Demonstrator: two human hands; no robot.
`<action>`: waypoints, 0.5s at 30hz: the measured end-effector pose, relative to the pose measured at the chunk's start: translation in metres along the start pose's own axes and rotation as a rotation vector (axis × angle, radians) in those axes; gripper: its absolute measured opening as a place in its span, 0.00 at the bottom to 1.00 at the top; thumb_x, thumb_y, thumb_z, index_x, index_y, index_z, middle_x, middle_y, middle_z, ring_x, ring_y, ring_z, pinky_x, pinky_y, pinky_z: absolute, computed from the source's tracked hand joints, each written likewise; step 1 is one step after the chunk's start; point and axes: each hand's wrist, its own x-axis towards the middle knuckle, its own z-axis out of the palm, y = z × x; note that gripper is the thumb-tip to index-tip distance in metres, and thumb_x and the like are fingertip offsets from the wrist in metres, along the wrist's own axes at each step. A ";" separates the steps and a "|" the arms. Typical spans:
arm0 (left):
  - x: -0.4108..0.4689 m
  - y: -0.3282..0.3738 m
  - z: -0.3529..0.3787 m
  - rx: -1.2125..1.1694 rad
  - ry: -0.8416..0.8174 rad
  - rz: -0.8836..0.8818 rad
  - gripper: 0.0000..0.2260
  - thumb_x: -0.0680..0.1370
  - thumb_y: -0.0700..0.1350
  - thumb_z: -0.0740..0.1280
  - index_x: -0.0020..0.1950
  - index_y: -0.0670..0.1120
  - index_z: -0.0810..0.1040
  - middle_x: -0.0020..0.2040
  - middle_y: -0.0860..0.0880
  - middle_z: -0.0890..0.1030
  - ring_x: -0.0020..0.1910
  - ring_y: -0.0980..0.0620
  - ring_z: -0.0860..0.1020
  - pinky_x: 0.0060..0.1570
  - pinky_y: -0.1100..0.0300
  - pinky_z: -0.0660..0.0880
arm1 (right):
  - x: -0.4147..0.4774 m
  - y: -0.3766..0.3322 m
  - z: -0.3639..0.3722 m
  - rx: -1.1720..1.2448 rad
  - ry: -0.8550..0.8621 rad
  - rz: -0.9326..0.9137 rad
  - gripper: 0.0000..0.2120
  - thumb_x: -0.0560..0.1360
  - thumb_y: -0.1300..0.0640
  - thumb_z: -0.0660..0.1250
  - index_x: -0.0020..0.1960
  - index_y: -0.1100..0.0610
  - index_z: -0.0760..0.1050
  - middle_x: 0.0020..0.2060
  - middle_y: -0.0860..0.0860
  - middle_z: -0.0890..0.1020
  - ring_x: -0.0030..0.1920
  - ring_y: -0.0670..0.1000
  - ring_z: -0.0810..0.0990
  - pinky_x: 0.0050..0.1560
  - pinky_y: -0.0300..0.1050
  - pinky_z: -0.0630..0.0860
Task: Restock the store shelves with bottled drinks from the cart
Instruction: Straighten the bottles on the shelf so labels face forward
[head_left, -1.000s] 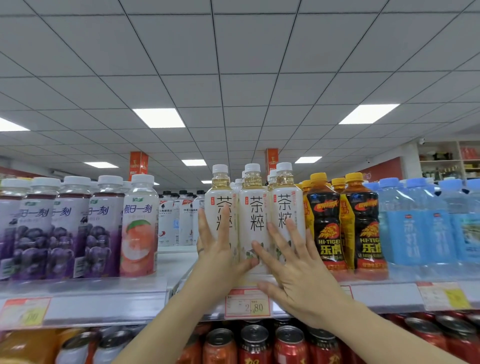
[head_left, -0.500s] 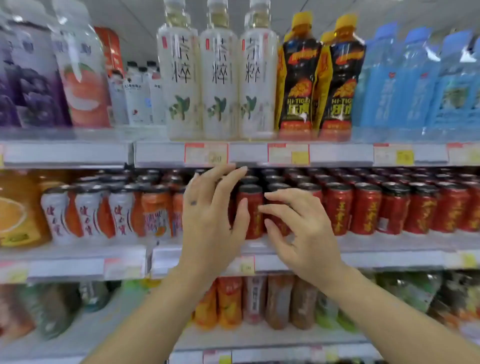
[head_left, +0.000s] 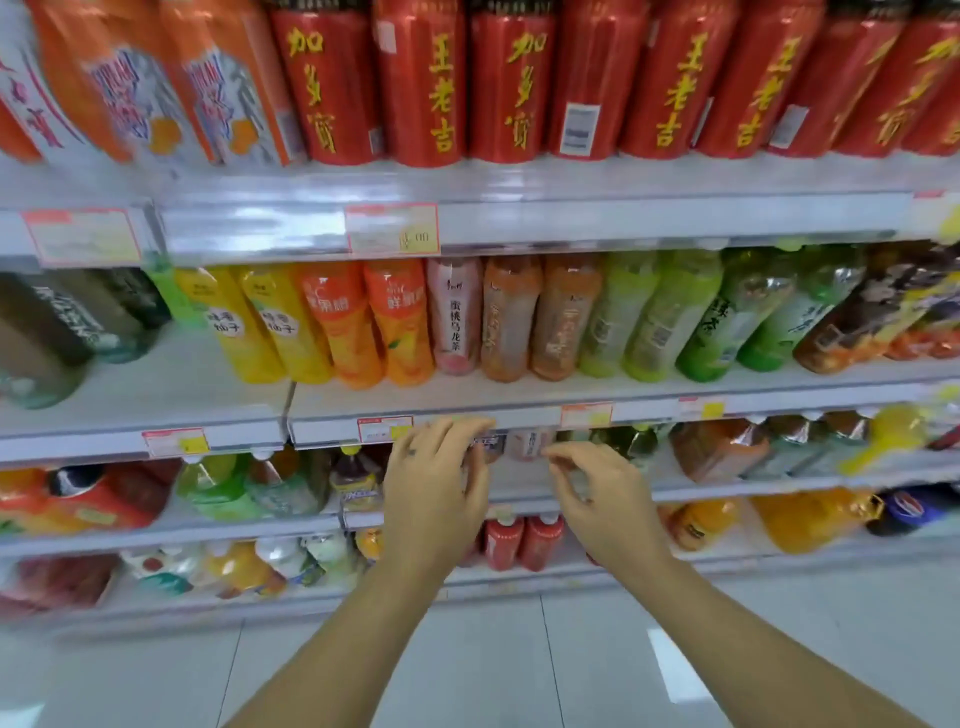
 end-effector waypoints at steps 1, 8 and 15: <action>-0.006 -0.003 0.005 -0.002 -0.030 -0.020 0.12 0.74 0.43 0.59 0.54 0.47 0.78 0.49 0.53 0.81 0.49 0.56 0.74 0.54 0.58 0.68 | -0.007 0.005 0.005 -0.006 -0.022 0.046 0.08 0.72 0.59 0.66 0.49 0.56 0.81 0.44 0.48 0.83 0.45 0.46 0.78 0.47 0.32 0.70; -0.013 -0.009 0.036 -0.061 -0.258 -0.091 0.15 0.74 0.45 0.56 0.55 0.48 0.78 0.50 0.53 0.80 0.48 0.54 0.76 0.52 0.60 0.67 | -0.029 0.026 0.016 -0.043 -0.100 0.290 0.11 0.72 0.62 0.67 0.54 0.55 0.80 0.45 0.49 0.83 0.46 0.49 0.79 0.45 0.36 0.72; 0.015 0.029 0.065 -0.196 -0.347 -0.099 0.14 0.74 0.40 0.62 0.58 0.49 0.77 0.52 0.52 0.79 0.50 0.50 0.76 0.51 0.52 0.73 | -0.012 0.055 -0.030 0.001 0.070 0.438 0.11 0.74 0.61 0.65 0.55 0.55 0.79 0.47 0.48 0.82 0.50 0.50 0.79 0.48 0.50 0.78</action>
